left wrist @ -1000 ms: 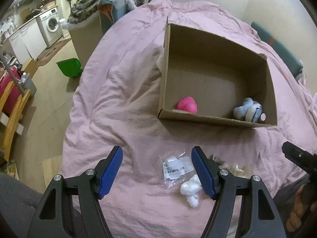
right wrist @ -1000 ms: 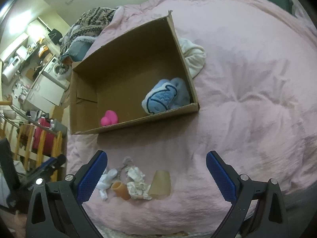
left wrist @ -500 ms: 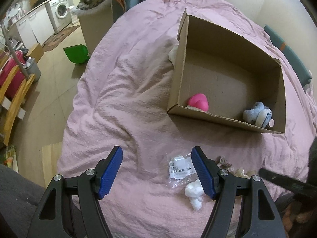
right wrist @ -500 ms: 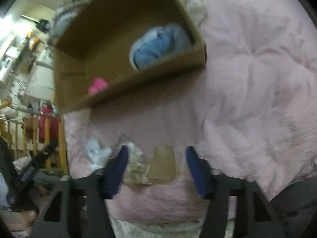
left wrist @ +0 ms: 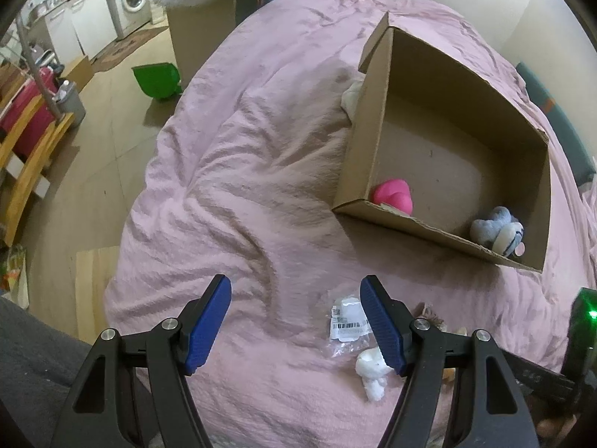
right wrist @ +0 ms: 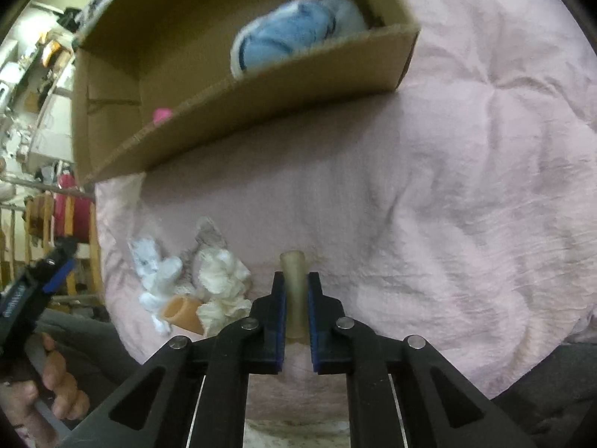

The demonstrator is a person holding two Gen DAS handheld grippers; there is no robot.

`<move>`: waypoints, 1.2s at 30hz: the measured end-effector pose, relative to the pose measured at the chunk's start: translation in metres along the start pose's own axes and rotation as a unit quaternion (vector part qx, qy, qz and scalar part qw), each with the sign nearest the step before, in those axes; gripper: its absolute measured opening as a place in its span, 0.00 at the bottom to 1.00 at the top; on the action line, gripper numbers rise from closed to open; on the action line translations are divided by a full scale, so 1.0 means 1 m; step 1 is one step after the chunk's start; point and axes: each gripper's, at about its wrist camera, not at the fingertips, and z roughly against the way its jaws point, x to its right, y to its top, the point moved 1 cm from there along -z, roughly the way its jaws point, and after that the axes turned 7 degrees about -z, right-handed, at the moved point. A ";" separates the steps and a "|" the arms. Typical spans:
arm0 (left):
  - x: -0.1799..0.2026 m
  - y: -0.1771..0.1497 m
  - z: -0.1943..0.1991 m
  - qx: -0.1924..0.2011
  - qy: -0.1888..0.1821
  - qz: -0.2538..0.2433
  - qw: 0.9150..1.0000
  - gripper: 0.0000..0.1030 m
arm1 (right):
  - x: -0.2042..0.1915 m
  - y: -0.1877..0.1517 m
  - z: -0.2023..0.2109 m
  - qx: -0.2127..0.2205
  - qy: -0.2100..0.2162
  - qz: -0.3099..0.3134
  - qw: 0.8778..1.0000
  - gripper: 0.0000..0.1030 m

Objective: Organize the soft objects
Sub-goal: 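Grasp the beige silicone cup with the right tool while the left tool grasps the labeled plastic bag, then carry the plastic bag into the box with the left tool while the right tool carries the beige cup in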

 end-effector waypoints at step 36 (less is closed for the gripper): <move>0.042 -0.009 -0.045 -0.063 -0.053 -0.045 0.996 0.20 | 0.005 0.011 0.053 0.089 0.119 -0.030 0.988 0.11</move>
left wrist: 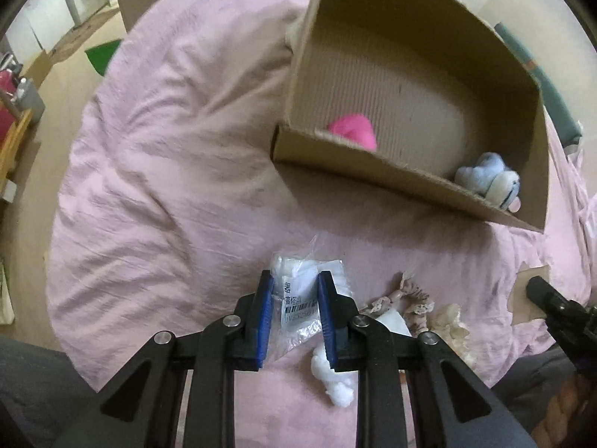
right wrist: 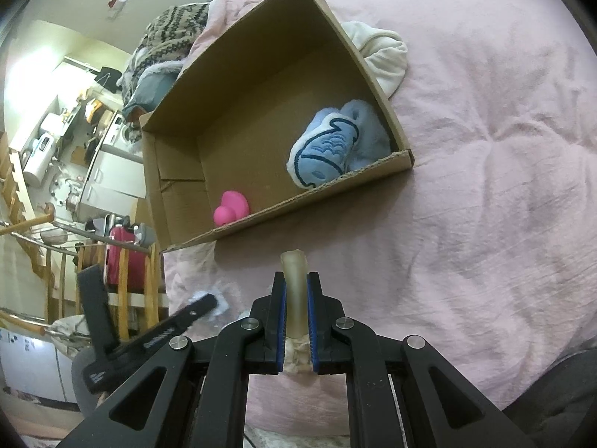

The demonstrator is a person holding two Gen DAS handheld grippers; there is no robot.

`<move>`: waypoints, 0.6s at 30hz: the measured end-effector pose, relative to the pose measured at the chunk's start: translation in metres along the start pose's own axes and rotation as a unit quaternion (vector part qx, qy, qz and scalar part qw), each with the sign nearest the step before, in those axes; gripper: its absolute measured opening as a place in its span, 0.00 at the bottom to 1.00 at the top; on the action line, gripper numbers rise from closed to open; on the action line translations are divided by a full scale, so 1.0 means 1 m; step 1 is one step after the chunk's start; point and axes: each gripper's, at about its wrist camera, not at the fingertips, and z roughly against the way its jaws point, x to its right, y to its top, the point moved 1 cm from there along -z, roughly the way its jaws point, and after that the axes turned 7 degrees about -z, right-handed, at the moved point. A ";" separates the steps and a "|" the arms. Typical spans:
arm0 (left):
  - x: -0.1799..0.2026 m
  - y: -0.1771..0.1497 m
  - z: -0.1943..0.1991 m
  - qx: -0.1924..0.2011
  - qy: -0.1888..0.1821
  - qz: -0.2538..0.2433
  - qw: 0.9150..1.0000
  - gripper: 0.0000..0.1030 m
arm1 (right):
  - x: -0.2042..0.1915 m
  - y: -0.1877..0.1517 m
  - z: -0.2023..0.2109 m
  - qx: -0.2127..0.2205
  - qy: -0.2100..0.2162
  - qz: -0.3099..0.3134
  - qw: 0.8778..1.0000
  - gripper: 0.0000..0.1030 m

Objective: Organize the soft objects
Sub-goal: 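Carry the plastic bag into the box with the left tool while the right tool carries the beige cup in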

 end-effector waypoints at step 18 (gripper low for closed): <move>-0.006 0.001 0.041 0.068 0.033 0.001 0.997 0.20 | -0.012 -0.004 0.010 0.018 0.010 0.032 0.999 0.11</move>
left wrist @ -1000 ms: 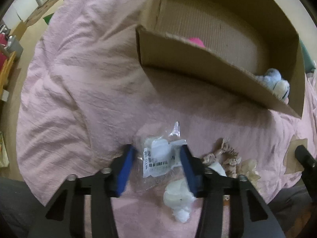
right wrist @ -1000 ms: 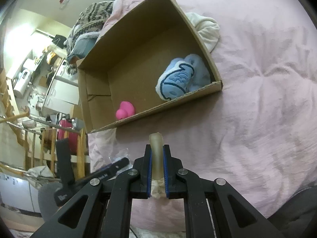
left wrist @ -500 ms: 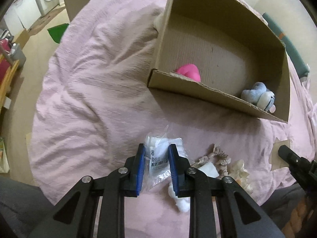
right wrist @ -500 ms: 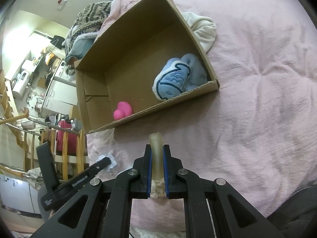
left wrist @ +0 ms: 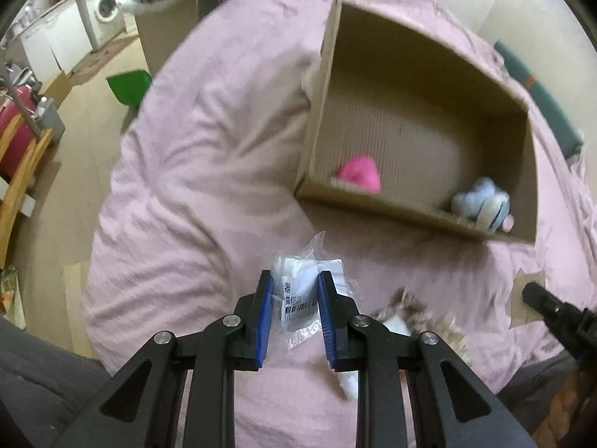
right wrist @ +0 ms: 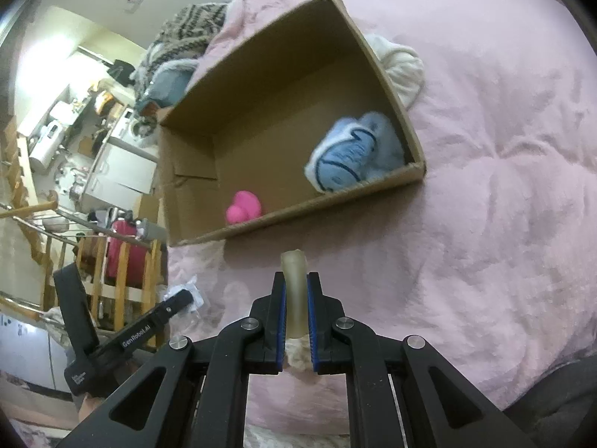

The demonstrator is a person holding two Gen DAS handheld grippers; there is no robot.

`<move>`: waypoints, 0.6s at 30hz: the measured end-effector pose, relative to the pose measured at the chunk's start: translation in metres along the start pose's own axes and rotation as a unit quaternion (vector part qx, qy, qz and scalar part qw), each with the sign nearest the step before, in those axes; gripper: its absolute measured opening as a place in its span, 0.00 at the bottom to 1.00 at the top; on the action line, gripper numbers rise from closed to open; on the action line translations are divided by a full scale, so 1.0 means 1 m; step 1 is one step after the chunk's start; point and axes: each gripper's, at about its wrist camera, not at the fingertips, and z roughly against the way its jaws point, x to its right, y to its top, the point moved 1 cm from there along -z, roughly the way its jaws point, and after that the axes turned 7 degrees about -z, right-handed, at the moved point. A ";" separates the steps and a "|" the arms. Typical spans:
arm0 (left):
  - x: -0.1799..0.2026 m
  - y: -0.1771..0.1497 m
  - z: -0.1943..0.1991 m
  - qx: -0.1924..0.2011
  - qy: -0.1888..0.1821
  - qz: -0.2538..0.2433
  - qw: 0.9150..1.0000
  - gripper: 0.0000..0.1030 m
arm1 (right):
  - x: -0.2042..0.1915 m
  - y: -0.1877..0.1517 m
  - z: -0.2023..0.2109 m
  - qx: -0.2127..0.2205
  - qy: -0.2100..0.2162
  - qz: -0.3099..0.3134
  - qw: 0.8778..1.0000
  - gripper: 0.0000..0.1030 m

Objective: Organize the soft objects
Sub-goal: 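Carry the plastic bag into the box with the left tool while the right tool carries the beige cup in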

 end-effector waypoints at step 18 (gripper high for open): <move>0.026 0.082 0.055 0.135 -0.012 -0.066 0.989 0.20 | -0.047 0.050 0.043 0.123 0.046 0.093 0.987 0.11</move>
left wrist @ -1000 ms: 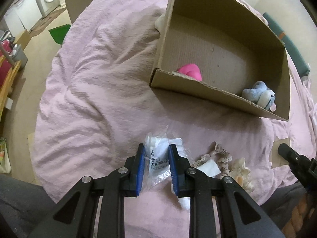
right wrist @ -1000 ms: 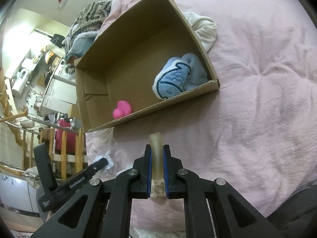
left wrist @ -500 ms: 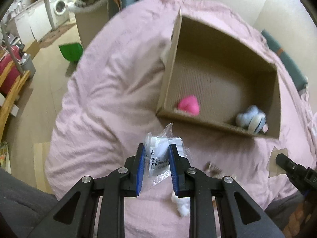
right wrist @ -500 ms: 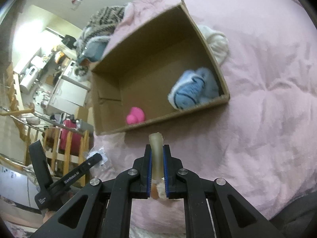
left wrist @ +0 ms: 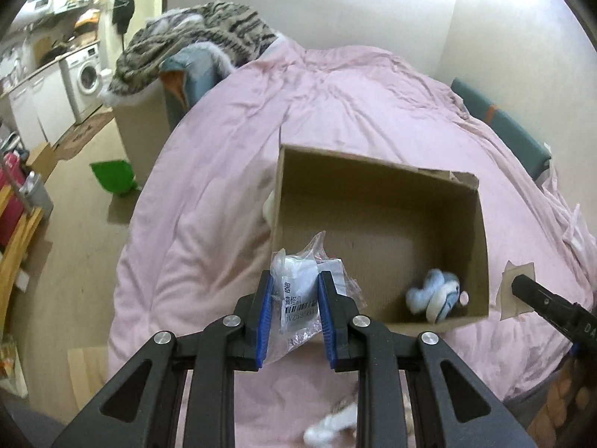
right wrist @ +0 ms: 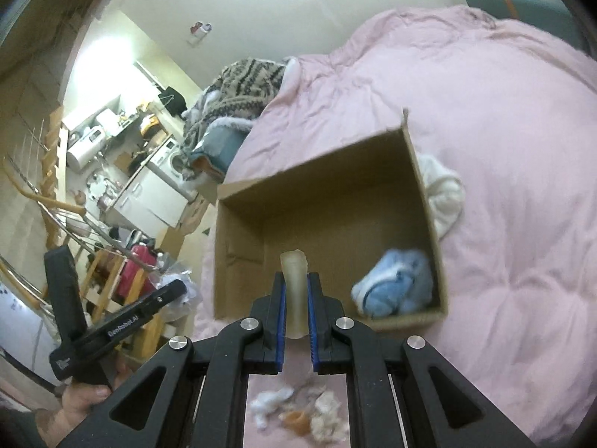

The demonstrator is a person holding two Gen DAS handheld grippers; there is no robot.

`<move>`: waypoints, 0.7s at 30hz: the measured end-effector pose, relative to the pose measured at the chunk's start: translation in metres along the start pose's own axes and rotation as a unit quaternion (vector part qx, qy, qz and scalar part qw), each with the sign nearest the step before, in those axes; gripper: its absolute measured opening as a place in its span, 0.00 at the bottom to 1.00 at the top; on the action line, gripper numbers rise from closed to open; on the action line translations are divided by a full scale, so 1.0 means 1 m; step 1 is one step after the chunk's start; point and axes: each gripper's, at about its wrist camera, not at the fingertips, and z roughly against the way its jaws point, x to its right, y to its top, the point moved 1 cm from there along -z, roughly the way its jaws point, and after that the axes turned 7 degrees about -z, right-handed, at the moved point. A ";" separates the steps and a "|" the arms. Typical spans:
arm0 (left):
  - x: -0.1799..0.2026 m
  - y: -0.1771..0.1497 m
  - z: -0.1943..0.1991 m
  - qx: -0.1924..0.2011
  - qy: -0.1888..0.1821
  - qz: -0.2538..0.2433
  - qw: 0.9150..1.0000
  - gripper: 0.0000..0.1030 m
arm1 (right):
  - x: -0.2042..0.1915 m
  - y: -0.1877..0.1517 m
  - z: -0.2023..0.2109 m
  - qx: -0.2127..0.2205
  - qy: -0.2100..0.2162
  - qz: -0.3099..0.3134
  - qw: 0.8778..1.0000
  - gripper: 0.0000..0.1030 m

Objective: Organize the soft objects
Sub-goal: 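Carry the plastic bag into the box with the left tool while the right tool carries the beige cup in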

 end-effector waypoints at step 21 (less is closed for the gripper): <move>0.008 0.007 -0.059 -0.004 0.001 -0.006 1.000 0.20 | 0.004 0.001 -0.069 -0.056 -0.064 0.032 0.996 0.12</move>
